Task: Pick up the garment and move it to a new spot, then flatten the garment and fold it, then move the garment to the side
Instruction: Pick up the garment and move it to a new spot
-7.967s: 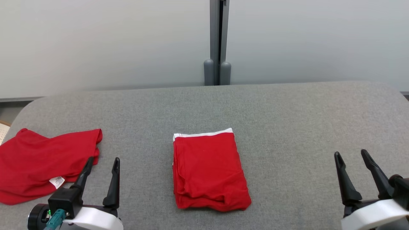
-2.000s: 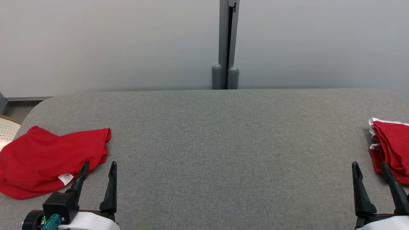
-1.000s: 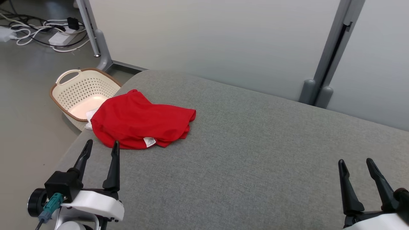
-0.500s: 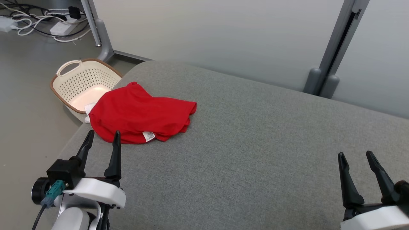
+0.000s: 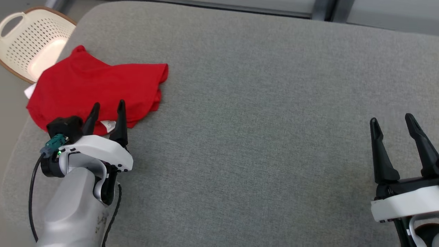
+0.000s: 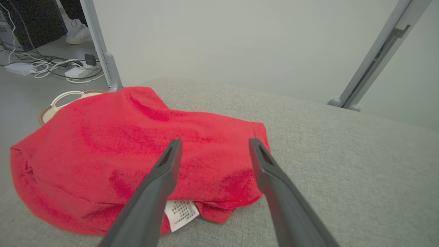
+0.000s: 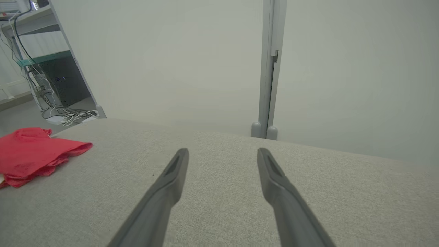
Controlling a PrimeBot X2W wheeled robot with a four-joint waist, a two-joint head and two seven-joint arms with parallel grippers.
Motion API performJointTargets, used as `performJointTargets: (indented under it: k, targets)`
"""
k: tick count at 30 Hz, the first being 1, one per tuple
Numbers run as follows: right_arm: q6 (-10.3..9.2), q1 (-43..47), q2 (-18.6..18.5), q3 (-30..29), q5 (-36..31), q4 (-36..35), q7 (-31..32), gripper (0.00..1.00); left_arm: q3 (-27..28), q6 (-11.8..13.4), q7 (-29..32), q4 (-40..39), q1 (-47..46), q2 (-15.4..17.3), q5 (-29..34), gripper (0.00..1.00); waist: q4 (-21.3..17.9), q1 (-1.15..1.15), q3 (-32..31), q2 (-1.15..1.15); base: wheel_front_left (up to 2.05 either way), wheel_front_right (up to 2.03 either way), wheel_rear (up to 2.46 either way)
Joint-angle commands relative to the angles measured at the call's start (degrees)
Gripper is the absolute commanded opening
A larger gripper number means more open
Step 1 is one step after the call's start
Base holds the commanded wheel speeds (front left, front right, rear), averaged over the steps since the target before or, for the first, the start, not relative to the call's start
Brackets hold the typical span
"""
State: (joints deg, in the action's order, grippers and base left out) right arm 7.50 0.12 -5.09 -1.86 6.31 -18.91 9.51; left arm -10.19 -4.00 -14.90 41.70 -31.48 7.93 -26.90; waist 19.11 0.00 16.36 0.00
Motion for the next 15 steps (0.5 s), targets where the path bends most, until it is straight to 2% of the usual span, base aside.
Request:
performJointTargets:
  k: [1, 9, 10, 11, 12, 15]
  targets:
    - [-0.02, -1.3, -0.2, -0.1, -0.8, -0.3, 0.2, 1.0, 0.2, -0.9, -0.2, 4.1, -2.8, 0.0, -0.6, 1.0, -4.5, 0.0, 6.6, 0.0, 0.0, 0.0, 0.0]
    - [-0.02, -2.7, -0.1, -0.4, -0.8, 0.4, -0.9, 1.0, 0.2, -2.9, 3.4, 23.7, -9.9, 0.2, -3.4, 1.0, -6.5, 0.0, 9.2, 0.0, 0.0, 0.0, 0.0]
    - [-0.02, -2.7, 0.0, -0.5, -0.9, 0.5, -1.1, 1.0, 0.3, -2.8, 3.7, 25.4, -10.1, 0.2, -3.8, 0.98, -6.5, 0.0, 9.2, 0.0, 0.0, 0.0, 0.0]
    - [-0.02, -2.8, 0.2, -0.5, -0.7, 0.6, -1.2, 1.0, 0.4, -2.9, 3.4, 26.5, -10.6, 0.4, -3.8, 0.35, -6.5, 0.0, 9.1, 0.0, 0.0, 0.0, 0.0]
    - [-0.02, -2.8, 0.2, -0.7, -0.9, 0.8, -1.3, 1.0, 0.2, -2.5, 2.9, 27.3, -11.1, 0.7, -3.4, 0.0, -6.4, 0.0, 8.9, 0.0, 0.0, 0.0, 0.0]
    - [-0.02, -2.6, 0.3, -1.1, -1.3, 1.4, -1.6, 1.0, -0.5, -2.4, 0.8, 26.9, -12.2, 1.3, -2.1, 0.0, -5.8, 0.0, 7.8, 0.0, 0.0, 0.0, 0.0]
